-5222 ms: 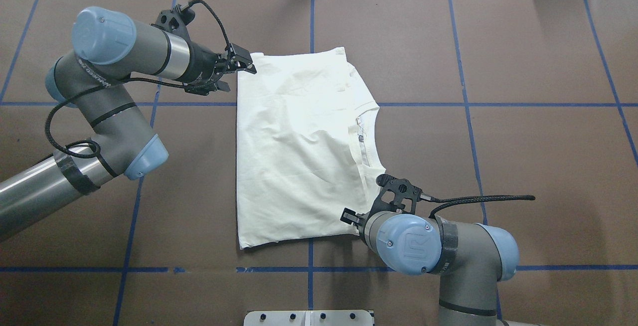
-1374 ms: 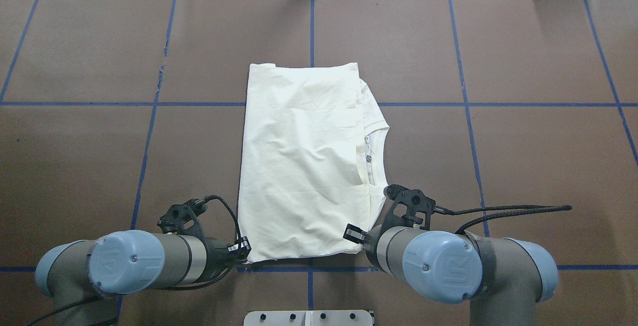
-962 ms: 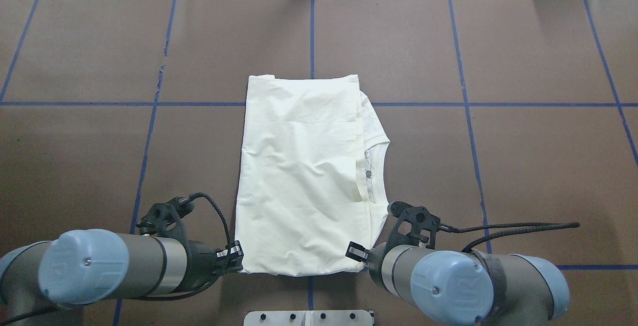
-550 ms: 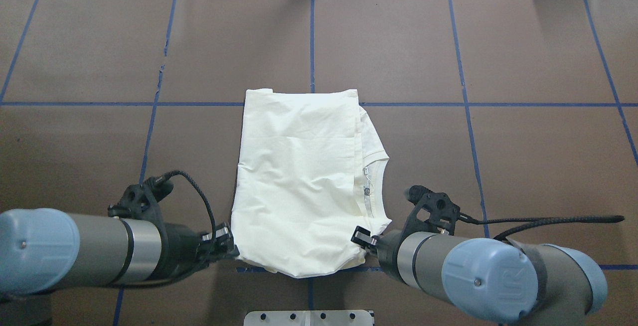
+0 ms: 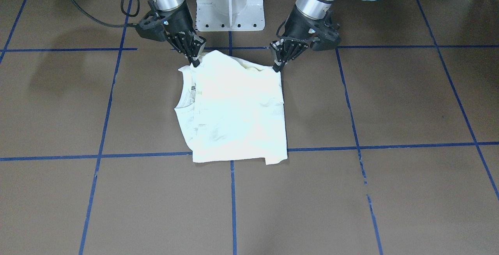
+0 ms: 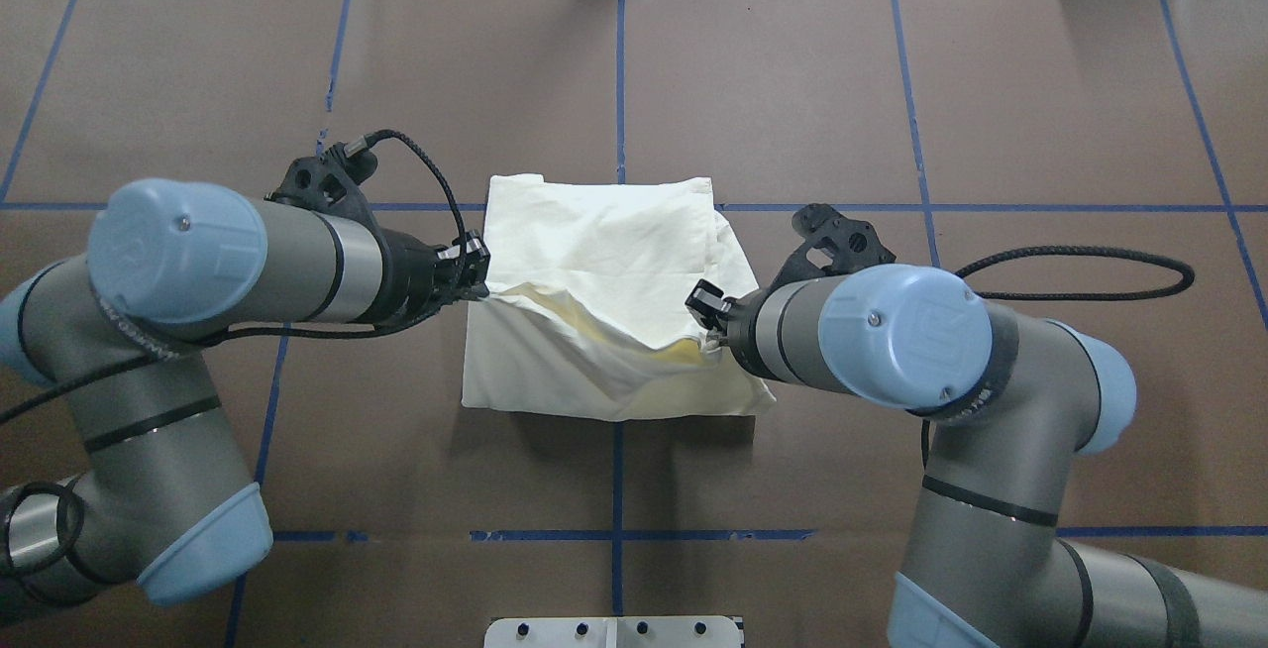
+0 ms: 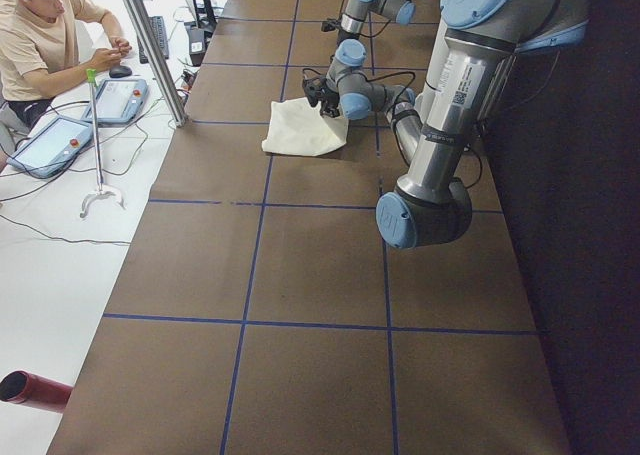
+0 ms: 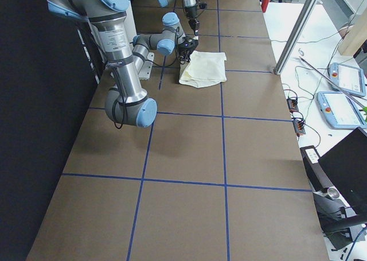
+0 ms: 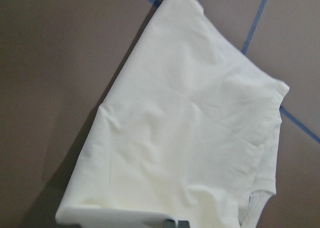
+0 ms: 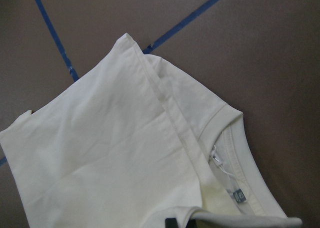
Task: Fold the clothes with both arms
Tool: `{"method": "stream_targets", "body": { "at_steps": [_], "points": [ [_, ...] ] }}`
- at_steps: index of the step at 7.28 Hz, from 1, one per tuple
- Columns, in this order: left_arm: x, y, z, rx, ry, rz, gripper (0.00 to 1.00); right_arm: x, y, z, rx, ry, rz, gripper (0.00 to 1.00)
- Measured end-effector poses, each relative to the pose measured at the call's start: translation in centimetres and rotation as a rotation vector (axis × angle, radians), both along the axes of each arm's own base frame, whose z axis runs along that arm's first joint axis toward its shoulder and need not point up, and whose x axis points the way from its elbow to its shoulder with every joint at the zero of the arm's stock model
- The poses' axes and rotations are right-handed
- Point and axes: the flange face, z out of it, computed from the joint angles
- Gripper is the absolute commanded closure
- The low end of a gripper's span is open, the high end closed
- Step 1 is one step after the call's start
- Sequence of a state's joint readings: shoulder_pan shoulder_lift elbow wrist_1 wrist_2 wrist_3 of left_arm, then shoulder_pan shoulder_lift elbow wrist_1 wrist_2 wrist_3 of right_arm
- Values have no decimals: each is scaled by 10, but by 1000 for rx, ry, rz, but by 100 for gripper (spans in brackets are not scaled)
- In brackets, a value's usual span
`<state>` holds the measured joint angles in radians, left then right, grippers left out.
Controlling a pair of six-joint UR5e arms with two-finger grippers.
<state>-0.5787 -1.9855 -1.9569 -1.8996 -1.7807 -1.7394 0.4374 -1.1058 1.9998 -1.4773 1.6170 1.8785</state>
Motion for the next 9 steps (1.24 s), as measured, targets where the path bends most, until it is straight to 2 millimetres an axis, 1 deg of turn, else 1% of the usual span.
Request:
{"method": "stream_targets", "body": {
  "at_steps": [1, 2, 3, 4, 6, 7, 8, 9],
  "points": [
    [1, -29, 11, 17, -39, -16, 100, -2, -30, 3, -13, 21, 11, 100],
    [8, -54, 17, 28, -62, -31, 100, -3, -59, 6, -29, 40, 11, 100],
    [19, -72, 23, 35, -67, -38, 100, -9, -82, 10, -39, 62, 6, 100],
    [30, -85, 30, 42, -65, -42, 100, -18, -97, 12, -47, 81, 3, 100],
    [45, -102, 41, 61, -80, -40, 100, -36, -118, 21, -51, 124, -15, 100],
    [49, -112, 48, 82, -90, -37, 96, -43, -128, 28, -43, 145, -25, 100],
    [55, -126, 57, 107, -87, -39, 81, -52, -141, 39, -28, 161, -36, 100],
    [58, -137, 62, 130, -78, -43, 74, -59, -151, 51, -14, 168, -46, 100]
  ]
}}
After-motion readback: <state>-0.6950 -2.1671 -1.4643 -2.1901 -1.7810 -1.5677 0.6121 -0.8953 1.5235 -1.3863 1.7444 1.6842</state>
